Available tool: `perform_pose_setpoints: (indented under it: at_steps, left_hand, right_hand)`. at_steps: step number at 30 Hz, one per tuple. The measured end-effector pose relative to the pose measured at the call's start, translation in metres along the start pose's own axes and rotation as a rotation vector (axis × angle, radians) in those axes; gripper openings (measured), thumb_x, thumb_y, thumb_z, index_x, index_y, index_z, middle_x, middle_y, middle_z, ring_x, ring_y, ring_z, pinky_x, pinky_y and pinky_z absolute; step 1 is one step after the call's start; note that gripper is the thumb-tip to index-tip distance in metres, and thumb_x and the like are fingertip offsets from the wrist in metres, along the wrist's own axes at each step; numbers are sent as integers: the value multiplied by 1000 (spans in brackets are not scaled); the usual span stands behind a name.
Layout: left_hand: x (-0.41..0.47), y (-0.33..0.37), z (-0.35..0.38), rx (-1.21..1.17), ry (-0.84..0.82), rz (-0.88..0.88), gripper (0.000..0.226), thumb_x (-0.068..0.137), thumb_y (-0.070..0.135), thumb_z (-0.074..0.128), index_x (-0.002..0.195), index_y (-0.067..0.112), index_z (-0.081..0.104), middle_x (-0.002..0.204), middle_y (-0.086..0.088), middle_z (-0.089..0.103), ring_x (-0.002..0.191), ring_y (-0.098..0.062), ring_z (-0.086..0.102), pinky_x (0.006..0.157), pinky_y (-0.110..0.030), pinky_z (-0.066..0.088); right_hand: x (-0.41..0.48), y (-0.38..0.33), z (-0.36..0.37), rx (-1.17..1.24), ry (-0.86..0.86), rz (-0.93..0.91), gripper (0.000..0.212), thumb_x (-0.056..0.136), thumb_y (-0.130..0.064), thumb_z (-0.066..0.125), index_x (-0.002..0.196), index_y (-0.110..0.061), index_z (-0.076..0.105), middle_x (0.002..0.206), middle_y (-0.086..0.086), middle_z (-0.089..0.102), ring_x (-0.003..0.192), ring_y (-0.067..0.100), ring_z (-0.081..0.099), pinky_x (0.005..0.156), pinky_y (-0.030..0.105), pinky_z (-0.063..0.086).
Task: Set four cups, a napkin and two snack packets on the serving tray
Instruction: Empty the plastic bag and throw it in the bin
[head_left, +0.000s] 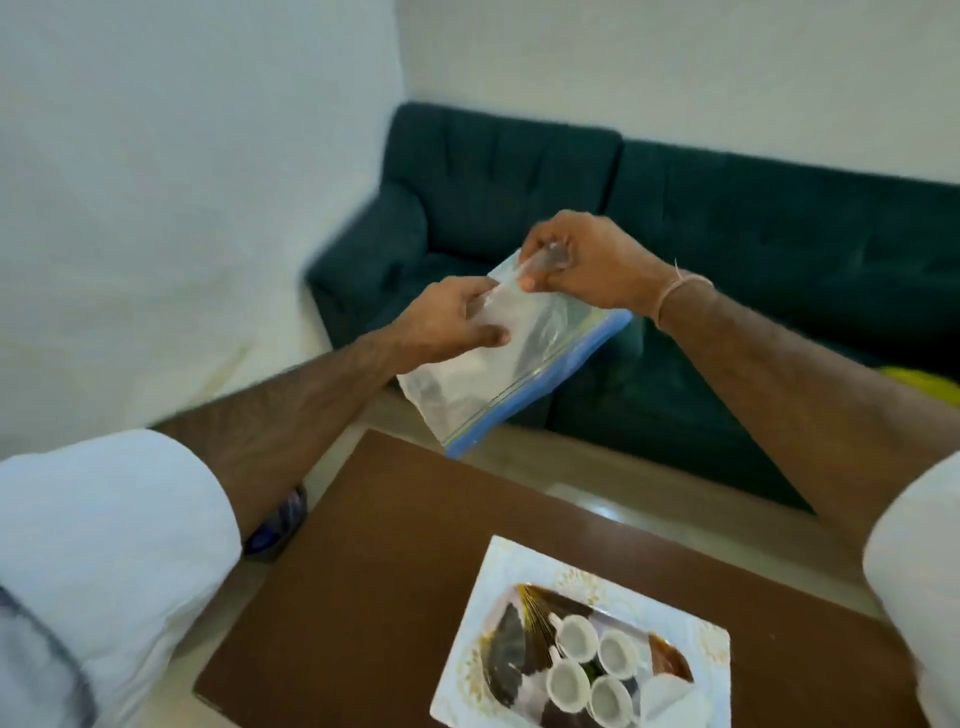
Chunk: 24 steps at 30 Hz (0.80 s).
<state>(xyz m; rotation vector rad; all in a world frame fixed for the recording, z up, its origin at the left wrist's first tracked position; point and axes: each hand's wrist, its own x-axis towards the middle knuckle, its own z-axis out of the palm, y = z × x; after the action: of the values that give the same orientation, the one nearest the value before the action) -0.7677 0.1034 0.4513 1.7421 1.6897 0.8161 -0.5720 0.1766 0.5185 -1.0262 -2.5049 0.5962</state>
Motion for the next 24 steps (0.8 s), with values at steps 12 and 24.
perform_pose_setpoints:
  at_steps: [12, 24]
  left_hand:
    - [-100, 47, -173, -866, 507, -61, 47, 78, -4, 74, 120, 16, 70, 95, -6, 76, 90, -20, 72, 77, -34, 59]
    - [-189, 37, -243, -727, 382, -57, 57, 91, -6, 57, 142, 21, 51, 129, -14, 68, 104, -28, 69, 85, -43, 58]
  right_hand:
    - [57, -171, 6, 1157, -211, 345, 130, 67, -23, 90, 159, -20, -2, 161, 17, 29, 147, 35, 32, 122, 55, 20]
    - [73, -251, 21, 1322, -372, 132, 75, 84, 15, 60, 151, -2, 31, 139, 23, 56, 117, 42, 63, 103, 55, 50]
